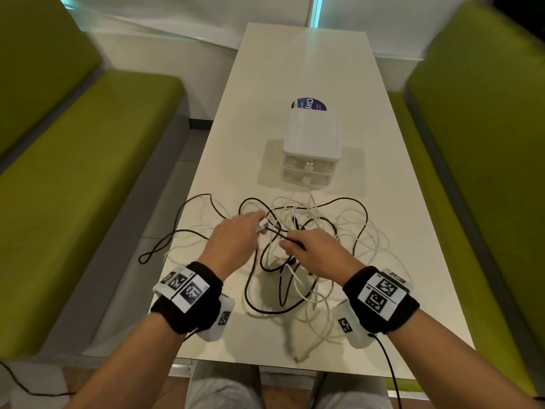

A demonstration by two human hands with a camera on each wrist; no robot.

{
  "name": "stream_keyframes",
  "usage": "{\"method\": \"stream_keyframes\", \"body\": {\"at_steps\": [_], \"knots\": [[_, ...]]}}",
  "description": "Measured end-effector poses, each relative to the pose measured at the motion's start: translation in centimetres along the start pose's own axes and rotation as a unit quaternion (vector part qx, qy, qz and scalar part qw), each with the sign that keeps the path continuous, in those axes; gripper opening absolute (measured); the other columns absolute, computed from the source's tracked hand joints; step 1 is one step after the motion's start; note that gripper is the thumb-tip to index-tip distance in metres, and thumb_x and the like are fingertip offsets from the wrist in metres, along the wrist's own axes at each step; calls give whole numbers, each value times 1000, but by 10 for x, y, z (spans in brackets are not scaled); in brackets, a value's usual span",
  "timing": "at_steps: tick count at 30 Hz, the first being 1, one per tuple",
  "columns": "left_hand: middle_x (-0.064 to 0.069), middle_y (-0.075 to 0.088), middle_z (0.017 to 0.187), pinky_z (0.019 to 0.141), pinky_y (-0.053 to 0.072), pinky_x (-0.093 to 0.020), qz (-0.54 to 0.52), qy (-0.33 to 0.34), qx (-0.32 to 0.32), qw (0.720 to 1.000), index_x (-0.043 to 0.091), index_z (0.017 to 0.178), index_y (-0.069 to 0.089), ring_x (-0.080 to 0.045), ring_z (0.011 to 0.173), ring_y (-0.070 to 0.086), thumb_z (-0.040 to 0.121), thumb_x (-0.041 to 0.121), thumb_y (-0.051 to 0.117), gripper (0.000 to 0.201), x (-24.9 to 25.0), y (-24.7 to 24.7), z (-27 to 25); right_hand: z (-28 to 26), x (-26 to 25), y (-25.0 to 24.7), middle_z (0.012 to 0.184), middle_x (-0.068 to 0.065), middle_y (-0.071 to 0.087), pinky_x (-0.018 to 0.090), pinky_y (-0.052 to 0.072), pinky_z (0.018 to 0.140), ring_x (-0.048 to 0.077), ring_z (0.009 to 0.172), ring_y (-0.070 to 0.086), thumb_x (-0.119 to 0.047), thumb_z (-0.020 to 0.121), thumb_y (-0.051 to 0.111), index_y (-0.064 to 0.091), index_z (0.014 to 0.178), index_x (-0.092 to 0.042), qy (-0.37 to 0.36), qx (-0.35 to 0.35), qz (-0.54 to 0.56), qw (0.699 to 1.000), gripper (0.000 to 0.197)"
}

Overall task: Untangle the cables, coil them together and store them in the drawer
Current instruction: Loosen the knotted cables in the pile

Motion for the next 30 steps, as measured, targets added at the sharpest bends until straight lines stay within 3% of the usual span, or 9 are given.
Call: {"method": "stream_keyframes", "body": {"at_steps": [4,7,10,13,17,19,24,27,30], "knots": [[3,66,86,68,48,-40,-18,-59,44,997,25,90,54,-27,75,60,91,5,42,24,-14,-13,-1,3,1,-1,77,5,64,29,35,61,19,70,56,-27,103,45,55,82,-18,14,2,-29,999,25],[2,66,85,65,44,-36,-33,-93,69,993,23,92,56,-26,74,59,91,4,40,25,-20,-13,-2,2,1,3,97,3,67,30,39,73,23,90,61,-17,98,45,57,107,-22,36,-40,-96,994,16],[0,66,83,62,44,-36,-48,-114,83,989,24,88,54,-28,74,61,93,5,41,24,-29,-11,1,-2,4,5,133,-2,55,40,31,111,19,126,48,-7,90,55,39,142,-32,29,-81,-110,990,60],[1,67,83,63,48,-39,-51,-110,82,989,24,87,54,-27,71,60,93,7,41,23,-29,-12,4,-3,6,-4,145,0,37,35,36,109,20,135,30,-8,86,64,29,151,-31,26,-48,-49,997,77],[0,69,87,63,46,-38,-67,-119,95,986,20,90,58,-25,67,56,95,8,41,22,-31,-17,8,-5,17,-23,135,1,45,35,40,102,20,127,38,-36,82,76,41,141,-28,102,28,-2,994,70],[0,69,88,63,45,-38,-68,-123,96,985,20,90,58,-25,68,56,96,8,40,22,-32,-17,7,-9,26,-27,113,-1,57,33,46,86,18,107,54,-48,82,74,52,127,-24,158,23,12,987,55],[1,67,94,72,48,-41,-72,-121,87,986,21,92,57,-26,81,61,95,7,44,20,-29,-8,7,-11,35,-24,64,8,61,29,38,53,24,63,60,-26,88,64,66,75,0,175,9,-4,985,29],[5,61,113,72,49,-46,-52,-49,108,992,21,112,60,-27,86,64,93,2,45,31,-17,-10,5,-10,35,-25,63,-6,56,26,34,52,13,61,53,-29,91,65,59,63,-18,165,31,7,986,30],[7,52,129,69,51,-40,-18,55,45,997,23,130,54,-24,87,65,90,-2,48,48,15,2,1,-9,33,-25,80,-12,58,24,34,62,11,77,53,-31,91,67,67,80,-24,147,49,26,988,13]]}}
Point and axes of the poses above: each hand's wrist, its own z-axis towards the middle knuckle, its own y-axis out of the palm, x = y × z, the point moved 5 cm from there along z, towards the middle knuckle
